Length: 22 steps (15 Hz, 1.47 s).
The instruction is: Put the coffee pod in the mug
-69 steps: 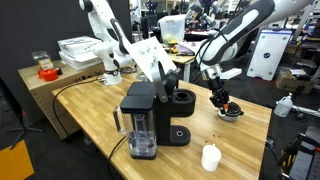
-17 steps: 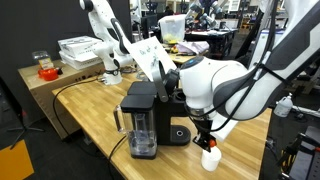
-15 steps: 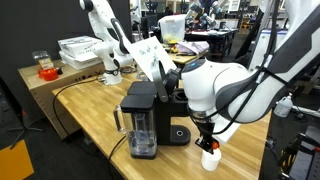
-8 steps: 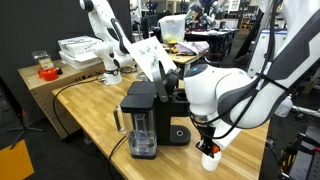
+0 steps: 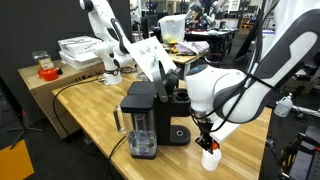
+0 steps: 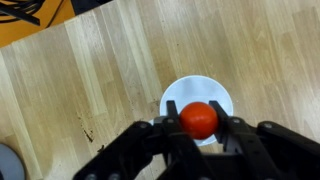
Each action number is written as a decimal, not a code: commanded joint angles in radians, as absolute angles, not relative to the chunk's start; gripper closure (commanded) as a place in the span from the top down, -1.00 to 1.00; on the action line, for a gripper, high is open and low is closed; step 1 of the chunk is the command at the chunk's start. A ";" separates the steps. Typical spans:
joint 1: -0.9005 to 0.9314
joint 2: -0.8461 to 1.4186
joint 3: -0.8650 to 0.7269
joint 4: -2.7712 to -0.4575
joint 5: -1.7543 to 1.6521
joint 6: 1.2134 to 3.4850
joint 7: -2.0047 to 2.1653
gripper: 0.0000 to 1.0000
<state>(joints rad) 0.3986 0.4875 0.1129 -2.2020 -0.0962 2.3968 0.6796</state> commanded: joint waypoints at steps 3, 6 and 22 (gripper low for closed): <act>0.355 0.496 0.129 -2.188 -0.027 2.408 0.604 -0.57; 0.348 0.498 0.138 -2.191 0.022 2.407 0.561 -0.80; 0.373 0.506 0.118 -2.195 0.076 2.396 0.558 0.84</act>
